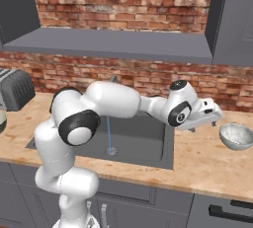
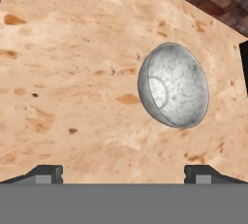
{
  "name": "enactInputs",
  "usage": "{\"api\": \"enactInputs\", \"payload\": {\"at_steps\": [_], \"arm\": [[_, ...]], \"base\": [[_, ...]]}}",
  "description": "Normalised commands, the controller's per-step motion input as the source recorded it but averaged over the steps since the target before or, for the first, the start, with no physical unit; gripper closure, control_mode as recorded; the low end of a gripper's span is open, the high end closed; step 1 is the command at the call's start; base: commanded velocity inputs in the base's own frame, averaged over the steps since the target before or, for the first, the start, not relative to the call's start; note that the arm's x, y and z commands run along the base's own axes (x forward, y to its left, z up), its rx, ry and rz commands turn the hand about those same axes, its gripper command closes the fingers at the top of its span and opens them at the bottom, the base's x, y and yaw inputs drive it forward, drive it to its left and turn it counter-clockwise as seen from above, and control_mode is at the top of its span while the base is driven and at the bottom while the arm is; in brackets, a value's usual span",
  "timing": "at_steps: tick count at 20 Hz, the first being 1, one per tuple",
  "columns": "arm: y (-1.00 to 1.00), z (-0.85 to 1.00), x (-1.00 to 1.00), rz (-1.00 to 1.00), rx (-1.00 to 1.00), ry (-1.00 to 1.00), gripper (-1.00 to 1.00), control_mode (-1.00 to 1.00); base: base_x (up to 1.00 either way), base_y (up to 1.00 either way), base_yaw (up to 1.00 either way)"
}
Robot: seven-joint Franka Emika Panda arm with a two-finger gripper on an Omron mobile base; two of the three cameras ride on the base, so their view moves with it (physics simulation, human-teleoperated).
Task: Rinse each bowl for a few seconds and place them down in the sink or on the counter.
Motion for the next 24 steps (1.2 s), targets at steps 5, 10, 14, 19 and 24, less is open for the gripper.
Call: {"api": "enactInputs", "payload": {"at_steps": [5,10,14,19,24], "arm": [[-0.19,-0.1,0.09,0.03,0.0,0.02,-1.0,-1.0],[-0.14,-0.1,0.13,0.04,0.0,0.0,-1.0,-1.0],[-0.14,-0.09,0.16,0.04,0.0,0.0,-1.0,-1.0],[-0.14,-0.06,0.18,0.04,0.0,0.0,-1.0,-1.0],[-0.15,-0.08,0.16,0.04,0.0,0.01,-1.0,-1.0]], "base": [[0.0,0.0,0.0],[0.0,0.0,0.0],[0.0,0.0,0.0],[0.0,0.0,0.0],[0.0,0.0,0.0]]}}
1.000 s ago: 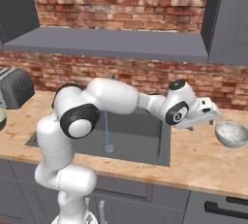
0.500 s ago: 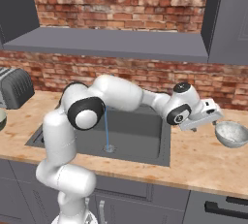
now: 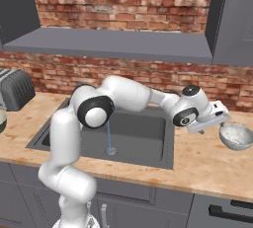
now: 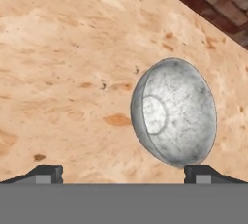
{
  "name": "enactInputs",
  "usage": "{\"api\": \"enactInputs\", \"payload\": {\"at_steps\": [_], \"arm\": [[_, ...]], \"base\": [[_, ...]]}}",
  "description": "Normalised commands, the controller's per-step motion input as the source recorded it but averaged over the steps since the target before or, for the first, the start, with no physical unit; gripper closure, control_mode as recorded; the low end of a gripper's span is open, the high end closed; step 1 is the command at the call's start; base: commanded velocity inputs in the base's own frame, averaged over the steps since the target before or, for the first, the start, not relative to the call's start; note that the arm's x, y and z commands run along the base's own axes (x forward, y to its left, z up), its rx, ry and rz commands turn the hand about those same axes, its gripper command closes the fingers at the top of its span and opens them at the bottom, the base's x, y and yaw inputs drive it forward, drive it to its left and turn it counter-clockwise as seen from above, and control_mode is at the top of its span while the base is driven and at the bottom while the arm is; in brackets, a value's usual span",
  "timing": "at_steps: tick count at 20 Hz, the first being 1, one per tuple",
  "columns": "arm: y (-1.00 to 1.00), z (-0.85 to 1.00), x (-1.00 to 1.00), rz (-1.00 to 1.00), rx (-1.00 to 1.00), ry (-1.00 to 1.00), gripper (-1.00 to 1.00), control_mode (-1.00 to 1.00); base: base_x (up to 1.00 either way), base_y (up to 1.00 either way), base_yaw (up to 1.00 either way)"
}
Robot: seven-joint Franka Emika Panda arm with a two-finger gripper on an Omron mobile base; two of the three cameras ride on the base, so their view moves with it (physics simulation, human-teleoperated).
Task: Rinse each bowl for a few seconds and place them down in the sink or on the counter.
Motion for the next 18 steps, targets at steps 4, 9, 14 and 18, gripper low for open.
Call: {"api": "enactInputs", "payload": {"at_steps": [4,9,14,18], "arm": [[-0.13,-0.13,0.12,0.03,0.0,0.02,-1.0,-1.0],[-0.13,-0.15,0.12,0.03,0.0,0.02,-1.0,-1.0],[-0.12,-0.15,0.1,0.01,0.0,0.03,-1.0,-1.0],[-0.13,-0.1,0.1,0.0,0.0,0.03,-1.0,-1.0]], "base": [[0.0,0.0,0.0],[0.0,0.0,0.0],[0.0,0.0,0.0],[0.0,0.0,0.0]]}}
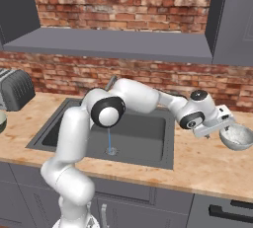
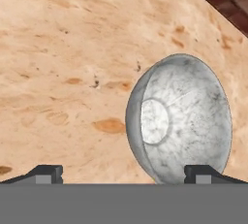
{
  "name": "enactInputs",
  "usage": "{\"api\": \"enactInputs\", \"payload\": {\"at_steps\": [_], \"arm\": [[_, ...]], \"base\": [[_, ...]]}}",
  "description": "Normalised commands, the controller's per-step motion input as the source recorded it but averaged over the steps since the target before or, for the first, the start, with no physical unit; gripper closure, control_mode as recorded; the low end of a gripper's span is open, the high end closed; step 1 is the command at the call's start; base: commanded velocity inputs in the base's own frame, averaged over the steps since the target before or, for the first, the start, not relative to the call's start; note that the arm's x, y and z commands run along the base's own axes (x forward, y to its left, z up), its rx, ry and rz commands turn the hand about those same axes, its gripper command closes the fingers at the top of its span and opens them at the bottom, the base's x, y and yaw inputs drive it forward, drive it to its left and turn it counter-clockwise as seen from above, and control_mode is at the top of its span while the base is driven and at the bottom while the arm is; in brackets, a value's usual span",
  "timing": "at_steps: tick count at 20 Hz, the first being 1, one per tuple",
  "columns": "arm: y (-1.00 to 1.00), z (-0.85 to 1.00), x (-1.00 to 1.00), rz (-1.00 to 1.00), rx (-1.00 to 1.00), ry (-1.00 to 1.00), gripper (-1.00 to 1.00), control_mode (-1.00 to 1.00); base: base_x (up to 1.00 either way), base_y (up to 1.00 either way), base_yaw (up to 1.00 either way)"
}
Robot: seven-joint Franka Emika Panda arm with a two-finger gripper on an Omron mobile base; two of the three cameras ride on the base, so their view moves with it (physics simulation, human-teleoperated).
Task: Rinse each bowl for a few seconds and place them down in the sink or on the counter.
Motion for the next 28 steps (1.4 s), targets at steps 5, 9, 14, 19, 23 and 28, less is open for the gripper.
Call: {"api": "enactInputs", "payload": {"at_steps": [5,9,14,19,23,28], "arm": [[-0.13,-0.08,0.13,0.0,0.0,0.03,-1.0,-1.0],[-0.08,-0.12,0.15,0.01,0.0,0.04,-1.0,-1.0],[-0.11,-0.09,0.16,0.03,0.0,0.03,-1.0,-1.0],[-0.15,-0.07,0.18,0.04,0.0,0.01,-1.0,-1.0],[-0.14,-0.13,0.09,0.03,0.01,0.03,-1.0,-1.0],[-0.1,-0.19,0.03,0.03,0.01,0.05,-1.0,-1.0]], "base": [[0.0,0.0,0.0],[0.0,0.0,0.0],[0.0,0.0,0.0],[0.0,0.0,0.0],[0.0,0.0,0.0],[0.0,0.0,0.0]]}}
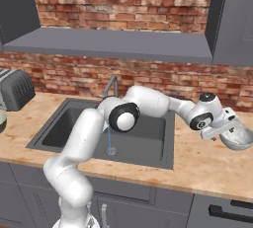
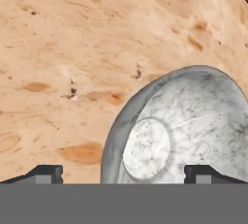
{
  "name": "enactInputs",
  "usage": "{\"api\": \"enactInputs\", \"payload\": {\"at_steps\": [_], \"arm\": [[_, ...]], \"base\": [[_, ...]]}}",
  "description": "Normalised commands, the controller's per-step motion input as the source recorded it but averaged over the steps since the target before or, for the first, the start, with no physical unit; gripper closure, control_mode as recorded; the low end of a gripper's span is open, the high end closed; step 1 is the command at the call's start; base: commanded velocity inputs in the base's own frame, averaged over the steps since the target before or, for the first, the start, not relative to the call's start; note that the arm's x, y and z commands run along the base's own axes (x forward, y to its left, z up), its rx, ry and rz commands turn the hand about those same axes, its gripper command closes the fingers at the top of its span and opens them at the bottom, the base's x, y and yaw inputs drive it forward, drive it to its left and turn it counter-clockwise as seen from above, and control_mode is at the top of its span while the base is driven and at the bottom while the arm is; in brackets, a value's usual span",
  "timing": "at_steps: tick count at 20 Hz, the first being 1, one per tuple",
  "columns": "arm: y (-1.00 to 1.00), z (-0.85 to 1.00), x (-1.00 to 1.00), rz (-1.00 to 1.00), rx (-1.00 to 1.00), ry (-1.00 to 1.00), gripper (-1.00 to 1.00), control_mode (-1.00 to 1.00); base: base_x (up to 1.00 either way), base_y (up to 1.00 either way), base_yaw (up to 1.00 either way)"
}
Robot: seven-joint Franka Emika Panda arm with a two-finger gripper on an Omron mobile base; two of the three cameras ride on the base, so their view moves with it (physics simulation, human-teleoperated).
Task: Rinse each bowl for a few seconds and place them down in the sink or on the counter.
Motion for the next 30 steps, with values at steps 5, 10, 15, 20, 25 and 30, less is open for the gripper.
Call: {"api": "enactInputs", "payload": {"at_steps": [5,10,15,20,25,30], "arm": [[-0.06,-0.19,0.06,0.02,0.01,0.05,-1.0,-1.0],[0.0,-0.22,0.1,0.0,0.0,0.07,1.0,-1.0],[0.01,-0.03,0.0,0.0,0.0,0.02,1.0,-1.0],[0.0,-0.02,0.0,0.0,0.0,0.01,1.0,-1.0],[0.06,-0.02,-0.14,0.01,0.0,-0.01,1.0,-1.0],[0.1,0.28,-0.28,0.08,0.0,-0.05,1.0,-1.0]], "base": [[0.0,0.0,0.0],[0.0,0.0,0.0],[0.0,0.0,0.0],[0.0,0.0,0.0],[0.0,0.0,0.0],[0.0,0.0,0.0]]}}
